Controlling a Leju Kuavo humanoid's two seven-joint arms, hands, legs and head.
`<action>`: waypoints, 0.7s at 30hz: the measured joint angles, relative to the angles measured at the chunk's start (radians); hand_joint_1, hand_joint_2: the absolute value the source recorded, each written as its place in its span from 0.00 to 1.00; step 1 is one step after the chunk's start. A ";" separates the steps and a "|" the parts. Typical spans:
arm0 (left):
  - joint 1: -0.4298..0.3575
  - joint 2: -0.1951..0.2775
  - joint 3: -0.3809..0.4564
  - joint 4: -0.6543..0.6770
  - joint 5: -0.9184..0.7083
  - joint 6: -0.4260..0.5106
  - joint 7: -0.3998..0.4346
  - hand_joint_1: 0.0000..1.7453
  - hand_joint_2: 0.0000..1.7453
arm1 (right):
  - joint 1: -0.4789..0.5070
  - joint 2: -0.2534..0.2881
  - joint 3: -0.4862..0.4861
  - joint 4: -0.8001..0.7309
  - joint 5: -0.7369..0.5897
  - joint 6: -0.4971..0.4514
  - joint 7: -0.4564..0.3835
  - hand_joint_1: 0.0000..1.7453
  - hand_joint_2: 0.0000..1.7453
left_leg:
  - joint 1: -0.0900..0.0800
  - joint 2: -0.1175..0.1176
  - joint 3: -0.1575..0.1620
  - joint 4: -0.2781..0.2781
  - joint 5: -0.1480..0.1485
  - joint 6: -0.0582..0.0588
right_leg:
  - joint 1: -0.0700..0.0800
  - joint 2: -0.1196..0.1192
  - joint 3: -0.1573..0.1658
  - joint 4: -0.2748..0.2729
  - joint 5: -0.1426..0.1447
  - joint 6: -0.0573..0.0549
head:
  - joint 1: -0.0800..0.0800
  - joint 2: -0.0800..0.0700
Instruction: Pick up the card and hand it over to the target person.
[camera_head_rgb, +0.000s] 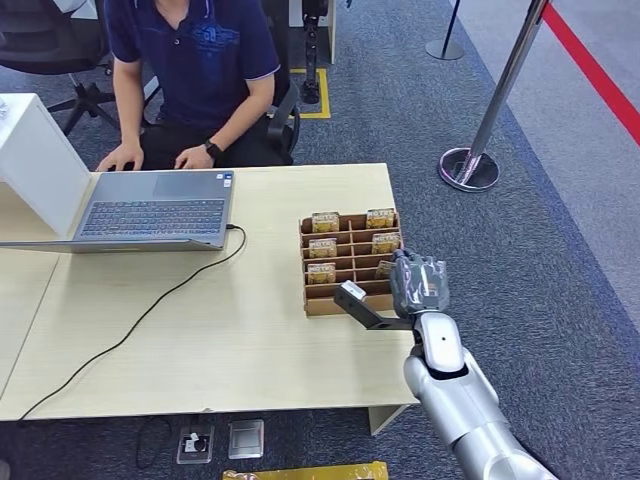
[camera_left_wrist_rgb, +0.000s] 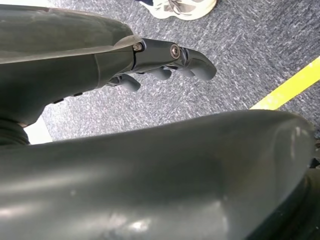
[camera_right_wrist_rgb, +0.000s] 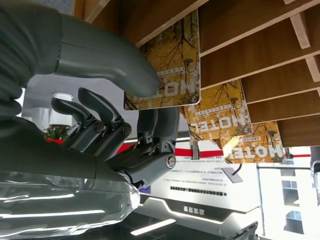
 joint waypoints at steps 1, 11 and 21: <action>0.000 0.000 0.001 0.000 0.000 -0.001 0.000 0.00 0.00 | 0.009 -0.003 0.001 -0.045 -0.012 -0.005 -0.011 1.00 1.00 | 0.000 0.000 0.000 0.000 0.000 0.000 | 0.000 0.000 0.000 0.000 0.000 0.000 | 0.000 0.000; 0.000 -0.002 0.007 0.000 0.001 0.008 0.009 0.00 0.00 | 0.014 -0.006 0.086 -0.408 -0.277 -0.033 -0.217 1.00 1.00 | -0.001 0.001 -0.003 0.002 -0.001 0.000 | -0.001 0.001 -0.003 0.003 -0.001 0.000 | 0.000 0.000; -0.019 0.005 -0.072 0.005 -0.014 0.005 0.017 0.00 0.00 | -0.321 0.149 0.121 0.112 -0.303 -0.116 -0.242 1.00 1.00 | 0.000 0.007 -0.001 0.001 0.000 -0.001 | 0.000 0.008 -0.003 0.002 0.002 0.000 | 0.000 0.000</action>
